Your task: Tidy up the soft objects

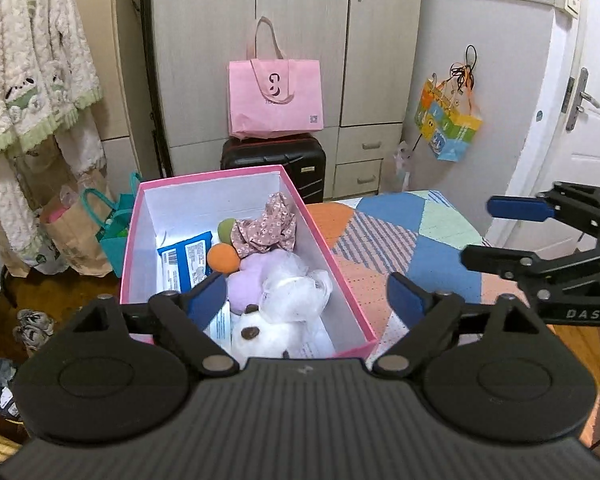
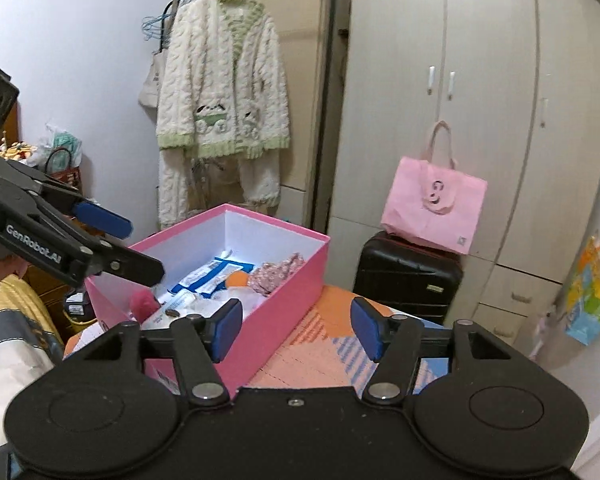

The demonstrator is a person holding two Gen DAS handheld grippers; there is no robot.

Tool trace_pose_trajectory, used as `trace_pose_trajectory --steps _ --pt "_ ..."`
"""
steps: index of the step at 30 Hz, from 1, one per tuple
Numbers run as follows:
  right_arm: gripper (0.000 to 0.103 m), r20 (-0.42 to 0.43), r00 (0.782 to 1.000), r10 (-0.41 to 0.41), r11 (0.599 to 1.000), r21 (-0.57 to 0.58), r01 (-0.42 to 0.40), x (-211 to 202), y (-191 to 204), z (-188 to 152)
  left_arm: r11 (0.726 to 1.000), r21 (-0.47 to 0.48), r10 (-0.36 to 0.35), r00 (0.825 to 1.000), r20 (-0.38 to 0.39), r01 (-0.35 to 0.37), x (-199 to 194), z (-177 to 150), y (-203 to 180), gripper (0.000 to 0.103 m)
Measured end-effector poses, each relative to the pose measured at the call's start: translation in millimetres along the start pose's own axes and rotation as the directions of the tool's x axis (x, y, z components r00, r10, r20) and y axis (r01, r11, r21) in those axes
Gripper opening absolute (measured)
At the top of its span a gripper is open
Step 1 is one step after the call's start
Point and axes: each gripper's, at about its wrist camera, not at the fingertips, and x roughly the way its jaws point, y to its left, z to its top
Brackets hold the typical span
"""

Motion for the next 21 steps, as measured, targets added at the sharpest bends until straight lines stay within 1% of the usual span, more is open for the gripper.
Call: trace_pose_trajectory --steps 3,6,7,9,10,12,14,17,19,21 --pt "0.067 -0.016 1.000 -0.020 1.000 0.006 0.020 -10.1 0.4 -8.6 0.998 0.004 0.064 0.998 -0.010 -0.064 -7.3 -4.8 -10.9 0.097" --pt "0.070 -0.020 1.000 -0.024 0.999 0.047 0.025 -21.8 -2.4 -14.2 0.994 0.051 0.095 0.995 0.006 -0.095 -14.6 -6.2 -24.3 0.097" --pt "0.074 -0.015 0.999 -0.034 0.998 0.059 0.035 -25.1 -3.2 -15.2 0.993 0.063 0.103 0.995 0.014 -0.104 -17.0 -7.2 -29.0 0.097" --pt "0.092 -0.003 0.998 -0.057 0.995 0.087 0.057 -31.0 -5.2 -17.9 0.989 0.080 0.120 0.993 0.022 -0.121 -21.5 -9.5 -38.4 0.101" --pt "0.103 0.005 0.998 -0.069 0.993 0.098 0.069 -33.8 -4.9 -19.2 0.987 0.091 0.131 0.991 0.027 -0.133 -23.4 -10.8 -44.0 0.102" --pt "0.103 0.015 0.995 -0.096 0.989 0.112 0.093 -38.6 -2.8 -23.4 0.983 0.111 0.146 0.989 0.030 -0.149 -26.2 -13.5 -53.6 0.102" --pt "0.103 0.011 0.993 -0.115 0.983 0.145 0.112 -42.2 -2.5 -27.9 0.983 0.111 0.146 0.988 0.043 -0.150 -28.7 -20.1 -61.5 0.102" --pt "0.103 -0.019 0.989 -0.144 0.969 0.200 0.145 -44.7 -2.6 -34.2 0.988 0.065 0.133 0.989 0.064 -0.137 -34.0 -32.0 -67.5 0.102" --pt "0.103 -0.019 0.985 -0.172 0.962 0.214 0.172 -49.1 -1.5 -40.4 0.991 0.030 0.126 0.989 0.077 -0.128 -37.1 -40.3 -69.0 0.102" --pt "0.103 -0.018 0.979 -0.204 0.953 0.224 0.203 -53.8 -0.1 -46.2 0.990 0.002 0.143 0.985 0.101 -0.144 -40.4 -47.0 -69.8 0.102"
